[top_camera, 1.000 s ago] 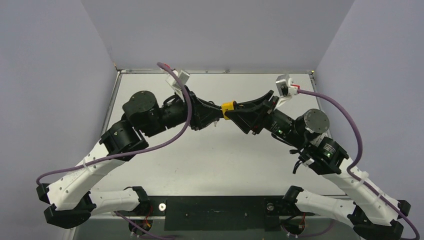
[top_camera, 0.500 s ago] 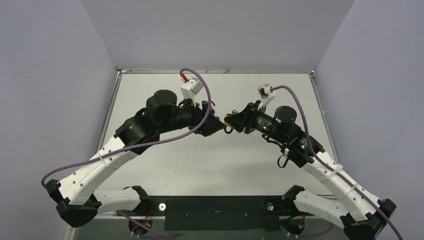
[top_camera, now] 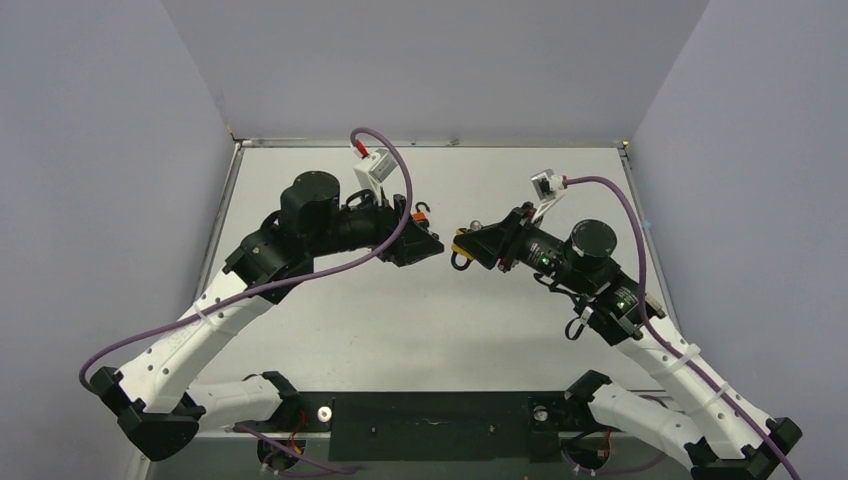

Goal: Lock with the key
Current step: Lock the lock.

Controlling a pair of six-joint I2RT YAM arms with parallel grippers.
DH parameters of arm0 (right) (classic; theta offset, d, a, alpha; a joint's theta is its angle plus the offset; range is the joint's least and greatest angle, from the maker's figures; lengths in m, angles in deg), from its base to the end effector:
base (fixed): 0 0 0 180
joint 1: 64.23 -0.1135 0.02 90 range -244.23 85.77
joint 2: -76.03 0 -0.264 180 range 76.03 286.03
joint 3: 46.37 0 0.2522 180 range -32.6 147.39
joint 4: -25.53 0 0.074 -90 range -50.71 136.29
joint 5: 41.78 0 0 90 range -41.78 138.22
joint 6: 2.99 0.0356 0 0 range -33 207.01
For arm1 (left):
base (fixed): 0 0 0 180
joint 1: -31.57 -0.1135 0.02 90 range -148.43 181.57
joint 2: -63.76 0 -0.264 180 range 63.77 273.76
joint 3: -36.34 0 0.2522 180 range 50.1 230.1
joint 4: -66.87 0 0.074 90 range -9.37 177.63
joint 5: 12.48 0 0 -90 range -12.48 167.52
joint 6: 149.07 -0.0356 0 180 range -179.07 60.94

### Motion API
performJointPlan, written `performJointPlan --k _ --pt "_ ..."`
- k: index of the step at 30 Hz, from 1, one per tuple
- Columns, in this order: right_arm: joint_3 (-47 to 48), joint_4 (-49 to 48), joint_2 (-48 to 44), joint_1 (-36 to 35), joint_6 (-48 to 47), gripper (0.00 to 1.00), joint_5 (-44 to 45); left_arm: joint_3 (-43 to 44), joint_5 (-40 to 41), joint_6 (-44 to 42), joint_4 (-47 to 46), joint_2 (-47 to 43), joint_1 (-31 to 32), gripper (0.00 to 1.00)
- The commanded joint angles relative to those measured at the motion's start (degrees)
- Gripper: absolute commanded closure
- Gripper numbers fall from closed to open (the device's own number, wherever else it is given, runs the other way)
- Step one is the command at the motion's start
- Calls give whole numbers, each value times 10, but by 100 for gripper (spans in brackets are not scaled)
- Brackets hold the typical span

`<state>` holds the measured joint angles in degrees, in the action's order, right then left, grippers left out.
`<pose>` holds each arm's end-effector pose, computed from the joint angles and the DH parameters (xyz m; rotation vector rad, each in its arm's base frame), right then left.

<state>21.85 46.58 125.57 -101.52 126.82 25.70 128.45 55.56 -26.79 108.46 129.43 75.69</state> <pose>0.1464 0.1286 0.3907 -0.2966 1.7621 1.3228 0.1633 -0.1769 0.4384 0.5004 1.9540 -1.2484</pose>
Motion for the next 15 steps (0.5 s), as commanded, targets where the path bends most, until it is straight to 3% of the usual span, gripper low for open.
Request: performJointPlan --k 1,7,15 --pt "15 -66 -25 1 25 100 3 -28 -68 34 -66 -17 -17 44" --pt "6 -133 -32 -10 78 100 51 -112 -153 198 -272 -22 -42 51" --pt "2 -157 -24 -27 98 100 110 -129 -163 247 -351 -15 -43 53"
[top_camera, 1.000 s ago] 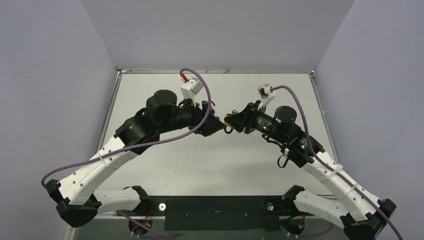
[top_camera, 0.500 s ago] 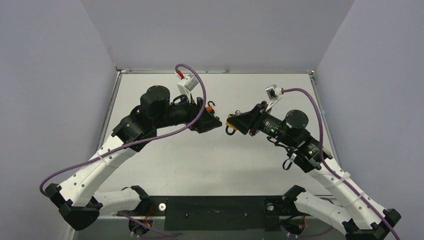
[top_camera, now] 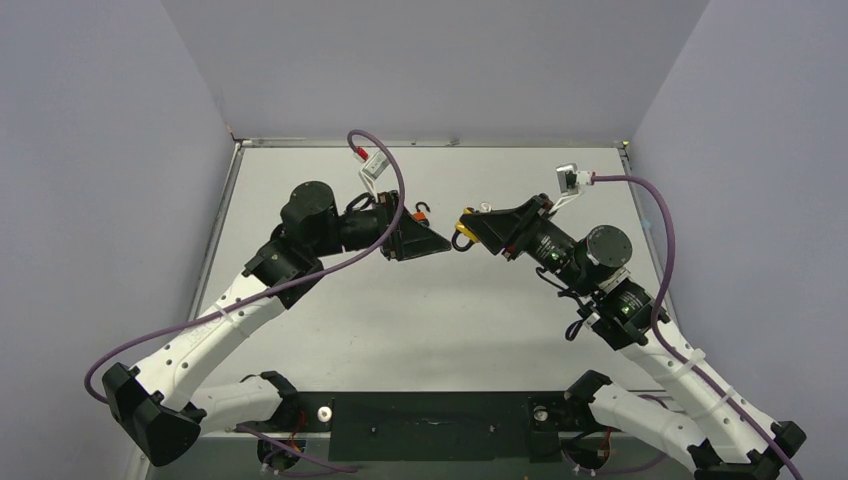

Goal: Lock with the key
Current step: Lock the lock.

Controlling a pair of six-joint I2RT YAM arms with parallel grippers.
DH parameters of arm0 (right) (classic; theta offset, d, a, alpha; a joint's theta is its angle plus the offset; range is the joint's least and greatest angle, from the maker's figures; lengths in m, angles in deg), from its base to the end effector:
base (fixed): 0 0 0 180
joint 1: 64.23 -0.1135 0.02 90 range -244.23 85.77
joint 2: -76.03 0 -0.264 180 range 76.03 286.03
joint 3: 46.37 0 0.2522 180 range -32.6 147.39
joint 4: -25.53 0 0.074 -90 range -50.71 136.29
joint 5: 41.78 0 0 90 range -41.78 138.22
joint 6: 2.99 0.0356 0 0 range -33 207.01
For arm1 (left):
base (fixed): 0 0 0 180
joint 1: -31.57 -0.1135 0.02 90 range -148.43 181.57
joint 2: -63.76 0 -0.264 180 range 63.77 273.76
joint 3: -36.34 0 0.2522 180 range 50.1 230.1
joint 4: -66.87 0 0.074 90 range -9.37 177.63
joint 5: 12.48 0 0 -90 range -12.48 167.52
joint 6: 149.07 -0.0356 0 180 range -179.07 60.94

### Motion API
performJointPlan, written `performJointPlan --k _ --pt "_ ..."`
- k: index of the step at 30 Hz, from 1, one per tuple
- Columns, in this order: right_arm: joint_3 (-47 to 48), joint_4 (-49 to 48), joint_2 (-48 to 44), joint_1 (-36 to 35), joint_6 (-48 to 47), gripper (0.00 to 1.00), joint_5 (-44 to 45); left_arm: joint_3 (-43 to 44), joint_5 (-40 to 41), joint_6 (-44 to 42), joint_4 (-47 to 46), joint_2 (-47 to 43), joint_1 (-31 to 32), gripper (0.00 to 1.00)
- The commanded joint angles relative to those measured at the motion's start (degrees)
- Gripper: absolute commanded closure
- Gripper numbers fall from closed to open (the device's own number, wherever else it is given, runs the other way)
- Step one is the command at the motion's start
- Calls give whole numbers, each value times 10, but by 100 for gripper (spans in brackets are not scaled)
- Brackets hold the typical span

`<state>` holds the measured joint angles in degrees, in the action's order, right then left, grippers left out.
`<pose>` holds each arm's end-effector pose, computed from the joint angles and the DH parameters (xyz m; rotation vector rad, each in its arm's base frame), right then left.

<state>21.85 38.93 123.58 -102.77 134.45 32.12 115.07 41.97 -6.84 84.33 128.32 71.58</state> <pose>0.1386 0.1231 0.4110 -0.1317 1.6112 1.4011 0.1812 -0.1791 0.4077 0.3588 1.8932 -1.6649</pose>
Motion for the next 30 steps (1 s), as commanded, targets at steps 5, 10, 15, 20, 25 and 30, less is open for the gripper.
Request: performJointPlan --k 5,10,15,20,25,30 --pt "3 -88 4 -26 22 100 74 -1 -33 64 -134 4 -2 57" --pt "7 -99 15 -36 21 100 81 -4 -33 69 -137 11 -2 59" --pt "11 -101 22 -43 18 100 85 -4 -32 73 -138 16 -2 62" --pt "14 -103 26 -50 17 100 87 -9 -32 87 -158 18 -2 65" --pt "13 -103 30 -56 14 100 93 -11 -33 100 -170 20 -2 88" --pt "15 -93 28 -55 1 100 93 -8 -28 89 -151 17 -3 100"
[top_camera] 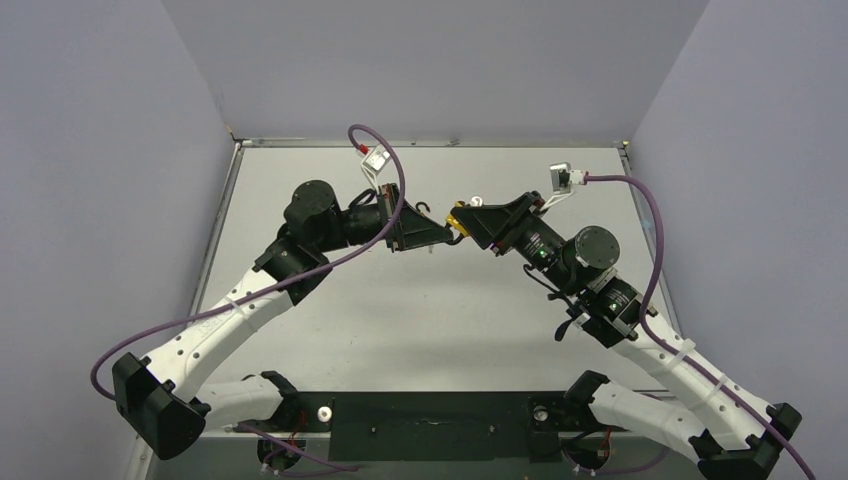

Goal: Lock with the key
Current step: Lock the lock.

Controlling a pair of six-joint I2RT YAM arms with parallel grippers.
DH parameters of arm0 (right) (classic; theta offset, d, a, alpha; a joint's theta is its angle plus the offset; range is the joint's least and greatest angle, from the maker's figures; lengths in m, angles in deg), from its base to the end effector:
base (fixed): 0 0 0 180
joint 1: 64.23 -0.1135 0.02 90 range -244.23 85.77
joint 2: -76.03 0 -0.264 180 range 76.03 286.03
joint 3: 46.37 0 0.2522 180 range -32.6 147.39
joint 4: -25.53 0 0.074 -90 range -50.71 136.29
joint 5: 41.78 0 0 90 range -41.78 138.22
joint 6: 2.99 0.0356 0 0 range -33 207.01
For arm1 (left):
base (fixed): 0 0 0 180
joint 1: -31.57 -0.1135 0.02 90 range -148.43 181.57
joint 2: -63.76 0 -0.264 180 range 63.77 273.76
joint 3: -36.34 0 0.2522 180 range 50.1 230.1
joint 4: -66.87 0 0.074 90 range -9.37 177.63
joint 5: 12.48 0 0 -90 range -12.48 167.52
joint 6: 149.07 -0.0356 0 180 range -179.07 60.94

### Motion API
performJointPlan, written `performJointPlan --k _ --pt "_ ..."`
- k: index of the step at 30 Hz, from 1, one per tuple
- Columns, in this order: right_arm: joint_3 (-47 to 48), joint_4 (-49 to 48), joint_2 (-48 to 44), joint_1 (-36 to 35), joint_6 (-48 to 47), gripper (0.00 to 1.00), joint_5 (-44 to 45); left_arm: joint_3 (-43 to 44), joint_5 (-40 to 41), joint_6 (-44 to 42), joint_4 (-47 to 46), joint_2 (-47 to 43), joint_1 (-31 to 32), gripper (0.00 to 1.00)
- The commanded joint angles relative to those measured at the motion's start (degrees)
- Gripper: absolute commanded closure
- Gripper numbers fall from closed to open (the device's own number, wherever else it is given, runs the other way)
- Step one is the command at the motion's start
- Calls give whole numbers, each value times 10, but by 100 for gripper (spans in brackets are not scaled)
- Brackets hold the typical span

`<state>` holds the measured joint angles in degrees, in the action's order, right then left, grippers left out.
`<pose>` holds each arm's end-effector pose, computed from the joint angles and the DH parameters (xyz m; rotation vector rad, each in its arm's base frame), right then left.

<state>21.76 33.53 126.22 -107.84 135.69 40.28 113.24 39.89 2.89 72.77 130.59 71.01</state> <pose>0.1404 0.1405 0.4128 -0.0595 1.5579 1.4085 0.1919 -0.1860 0.4077 0.2852 1.8286 -1.8213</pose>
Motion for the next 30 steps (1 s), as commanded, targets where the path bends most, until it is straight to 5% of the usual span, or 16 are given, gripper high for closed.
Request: performJointPlan --k 1,7,11,18,24,30 --pt "17 -27 -2 -3 -15 97 10 16 -8 -22 -26 -7 1 100" --pt "9 9 -51 45 -62 44 -51 72 -40 -146 108 -24 -16 100" --pt "1 9 -80 95 -86 29 -129 106 -69 -225 201 -34 -19 100" --pt "-9 -29 -82 142 -85 27 -265 136 -105 -284 274 -53 -19 100" --pt "-2 -35 -63 143 -90 41 -359 152 -130 -290 284 -60 -18 100" --pt "4 -26 -57 139 -91 45 -400 160 -140 -287 281 -60 -18 100"
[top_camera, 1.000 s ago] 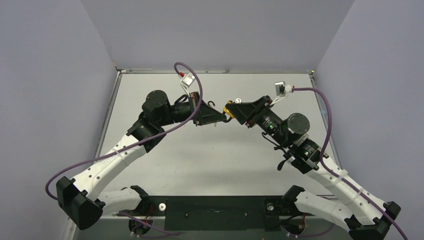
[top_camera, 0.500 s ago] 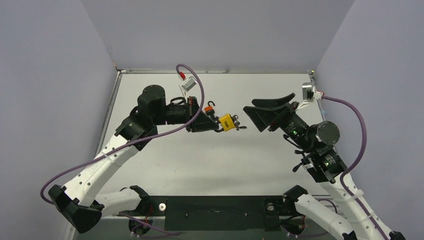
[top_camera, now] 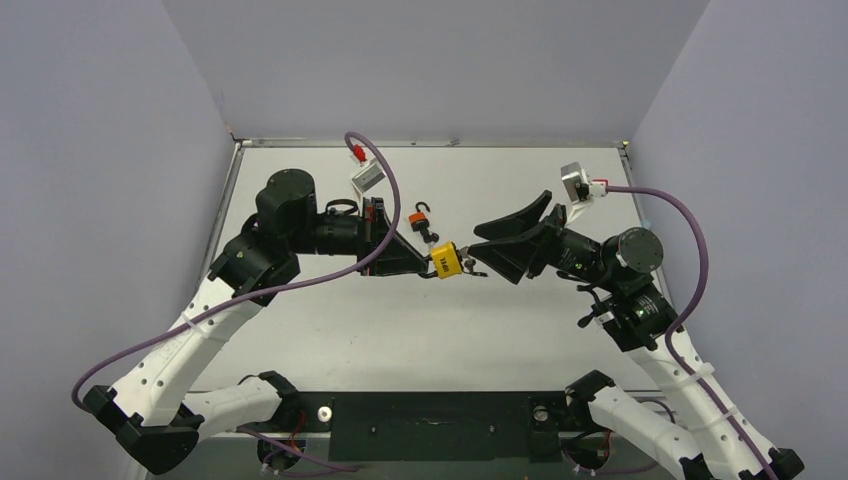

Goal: Lock with the key
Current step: Lock the lock.

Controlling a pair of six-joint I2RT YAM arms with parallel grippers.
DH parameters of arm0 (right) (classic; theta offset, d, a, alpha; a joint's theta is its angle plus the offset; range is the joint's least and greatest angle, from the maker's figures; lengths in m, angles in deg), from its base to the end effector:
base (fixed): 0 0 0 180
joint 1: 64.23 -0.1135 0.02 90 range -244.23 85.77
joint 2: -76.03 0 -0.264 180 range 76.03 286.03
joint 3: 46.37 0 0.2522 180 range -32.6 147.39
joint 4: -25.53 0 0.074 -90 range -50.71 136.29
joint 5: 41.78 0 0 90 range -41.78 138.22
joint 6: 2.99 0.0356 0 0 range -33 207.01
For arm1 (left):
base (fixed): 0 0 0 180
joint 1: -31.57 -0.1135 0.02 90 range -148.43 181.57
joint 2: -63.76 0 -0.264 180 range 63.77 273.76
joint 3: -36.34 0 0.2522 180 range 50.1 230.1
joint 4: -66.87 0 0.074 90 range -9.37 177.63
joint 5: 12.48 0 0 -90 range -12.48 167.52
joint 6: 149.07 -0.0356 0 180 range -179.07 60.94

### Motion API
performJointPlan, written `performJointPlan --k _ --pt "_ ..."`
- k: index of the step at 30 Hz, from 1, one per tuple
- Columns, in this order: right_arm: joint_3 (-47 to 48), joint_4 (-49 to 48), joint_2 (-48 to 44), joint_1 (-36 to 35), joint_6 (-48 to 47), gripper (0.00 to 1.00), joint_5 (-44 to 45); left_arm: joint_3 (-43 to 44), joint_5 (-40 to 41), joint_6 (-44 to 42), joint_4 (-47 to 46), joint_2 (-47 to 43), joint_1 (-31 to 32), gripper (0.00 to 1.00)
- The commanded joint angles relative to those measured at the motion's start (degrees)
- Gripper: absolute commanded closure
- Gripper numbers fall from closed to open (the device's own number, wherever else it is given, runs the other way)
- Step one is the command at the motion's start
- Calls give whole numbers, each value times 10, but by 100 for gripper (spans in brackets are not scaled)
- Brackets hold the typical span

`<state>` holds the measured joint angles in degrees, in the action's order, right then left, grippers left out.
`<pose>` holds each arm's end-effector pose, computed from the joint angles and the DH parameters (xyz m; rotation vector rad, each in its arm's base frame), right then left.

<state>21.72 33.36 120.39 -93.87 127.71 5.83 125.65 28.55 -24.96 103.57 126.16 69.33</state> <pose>0.1260 0.0993 0.4270 -0.5679 1.4302 1.4783 0.1563 -0.1551 0.4450 0.7716 1.8346 -1.6037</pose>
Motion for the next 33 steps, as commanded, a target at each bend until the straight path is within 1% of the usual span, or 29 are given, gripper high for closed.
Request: performJointPlan --k 1,4,9,13,15,17,20,22,26,27,33 --pt "5 -21 1 -2 -14 45 -58 37 -28 -8 -28 -15 -1 100" --pt "8 -5 2 -5 -21 49 -62 38 -29 -5 -30 -15 -2 100" --pt "13 17 4 -14 -32 50 -62 39 -33 1 -38 -14 -1 100" --pt "21 38 12 -23 -49 54 -56 40 -34 2 -41 -13 -2 100" --pt "25 40 15 -25 -51 62 -55 41 -34 2 -41 -13 -2 100" --pt "28 40 16 -25 -52 66 -54 41 -34 2 -40 -14 -1 100" --pt "30 37 18 -27 -49 69 -55 39 -33 2 -40 -13 -2 100" --pt "29 35 18 -27 -48 74 -55 39 -32 1 -38 -14 -2 100" --pt "27 34 16 -27 -46 92 -55 39 -27 -2 -34 -15 -1 100" --pt "25 34 14 -27 -45 99 -56 39 -26 -2 -34 -15 -1 100" --pt "21 34 0 -22 -43 100 -62 40 -19 -3 -34 -16 -1 100"
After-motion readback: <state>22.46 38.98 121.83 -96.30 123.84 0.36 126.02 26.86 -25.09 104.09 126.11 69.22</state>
